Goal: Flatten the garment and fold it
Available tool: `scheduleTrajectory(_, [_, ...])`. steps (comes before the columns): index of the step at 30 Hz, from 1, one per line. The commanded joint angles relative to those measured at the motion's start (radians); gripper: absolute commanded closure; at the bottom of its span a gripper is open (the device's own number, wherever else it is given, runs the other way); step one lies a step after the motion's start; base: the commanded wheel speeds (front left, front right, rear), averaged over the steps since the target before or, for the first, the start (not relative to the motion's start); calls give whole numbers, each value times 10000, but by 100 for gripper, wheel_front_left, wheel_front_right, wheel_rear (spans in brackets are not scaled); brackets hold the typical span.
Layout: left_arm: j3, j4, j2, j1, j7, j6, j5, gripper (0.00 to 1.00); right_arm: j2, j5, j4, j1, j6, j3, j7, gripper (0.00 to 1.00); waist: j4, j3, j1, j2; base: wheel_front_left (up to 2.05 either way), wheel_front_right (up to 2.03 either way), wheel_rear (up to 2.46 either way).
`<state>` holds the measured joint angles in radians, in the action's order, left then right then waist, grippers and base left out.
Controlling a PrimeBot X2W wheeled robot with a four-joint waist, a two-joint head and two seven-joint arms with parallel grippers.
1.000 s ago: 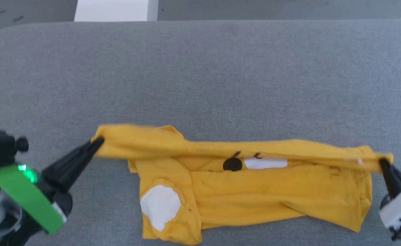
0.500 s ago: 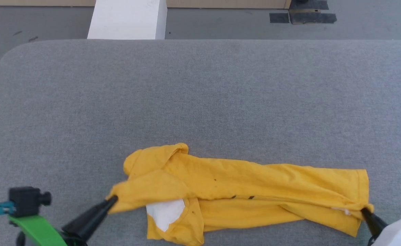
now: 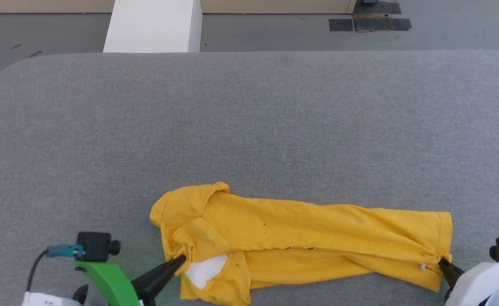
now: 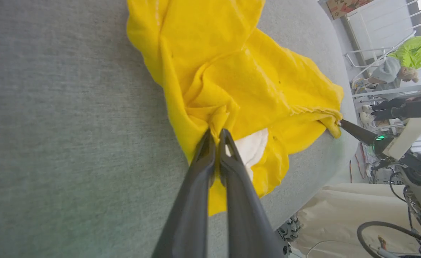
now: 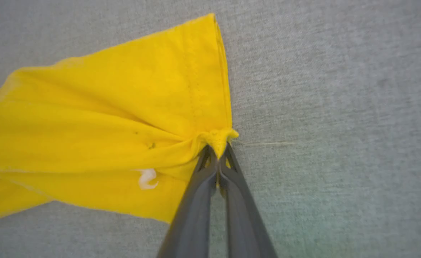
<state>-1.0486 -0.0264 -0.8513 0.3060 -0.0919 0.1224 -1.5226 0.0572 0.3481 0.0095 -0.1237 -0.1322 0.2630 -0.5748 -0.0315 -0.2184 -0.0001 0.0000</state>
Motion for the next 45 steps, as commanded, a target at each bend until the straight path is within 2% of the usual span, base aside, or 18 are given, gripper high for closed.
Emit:
scheduleTrajectory(1, [-36,210,183,203,88,50,70,100,-70,-112,399,137,15,-182,-89,100,37,-9,1,0,0,0,0])
scheduleTrajectory(3, [-83,554,417,301,189,60,28,100,-70,-177,629,260,15,-258,-66,98,78,-32,1,0,0,0,0])
scheduleTrajectory(5, [-92,934,636,406,209,66,24,100,-70,-213,865,386,15,-323,-66,85,118,-65,1,0,0,0,0])
scheduleTrajectory(7, [-76,1260,848,486,199,71,-22,100,-70,-223,1076,521,15,-348,-21,40,151,-102,1,0,0,0,0])
scheduleTrajectory(8, [-59,1372,923,519,173,73,-32,73,-70,-216,1160,577,15,-346,-1,0,161,-115,1,0,0,0,0])
scheduleTrajectory(9, [-33,1485,998,554,116,75,-24,31,-70,-183,1250,643,15,-325,45,0,169,-132,1,0,0,0,0])
scheduleTrajectory(10, [-7,1538,1045,586,64,76,-12,0,-70,-157,1308,690,15,-304,97,0,171,-145,1,0,0,0,0])
scheduleTrajectory(16, [206,1141,808,579,-455,80,168,0,-70,339,790,647,15,-151,46,0,139,-152,1,0,0,0,0])
scheduleTrajectory(21, [480,185,-44,86,-1159,45,451,0,-70,840,-1067,-98,15,312,-807,0,102,22,1,0,0,0,0])
scheduleTrajectory(24, [1010,-343,-416,-266,-1550,-342,732,0,-70,1090,-2032,-535,15,560,-1257,0,69,120,1,0,0,0,0])
scheduleTrajectory(26, [1785,-589,-466,-520,-1672,-892,1097,0,-70,1231,-2624,-741,15,667,-1390,0,43,150,1,0,0,0,0])
scheduleTrajectory(28, [3336,-765,-65,-876,-1689,-1521,1882,0,-70,1184,-3177,-846,15,829,-1258,0,-11,161,1,0,0,0,0])
scheduleTrajectory(30, [4981,-980,613,-1511,-1693,-2083,2984,0,-70,941,-3553,-853,15,903,-935,0,-34,153,1,0,0,0,0])
scheduleTrajectory(33, [7111,-1524,1866,-2603,-1695,-2536,4962,0,-70,514,-3596,-735,15,984,-240,0,-48,149,1,0,0,0,0])
scheduleTrajectory(34, [7592,-1692,2238,-2894,-1695,-2553,5489,0,-70,393,-3513,-712,15,980,-43,0,-55,153,1,0,0,0,0])
scheduleTrajectory(36, [8599,-2029,3072,-3441,-1696,-2521,6688,0,-70,177,-3203,-681,15,900,400,0,-86,168,1,0,0,0,0])
scheduleTrajectory(40, [10096,-2525,4537,-4226,-1696,-2113,8948,0,-70,-90,-2353,-795,15,576,980,0,-180,192,1,0,0,0,0])
scheduleTrajectory(45, [11132,-2562,6010,-4845,-1697,-1058,10399,0,-70,-343,-1414,-813,15,316,1501,0,-355,268,1,0,0,0,0])
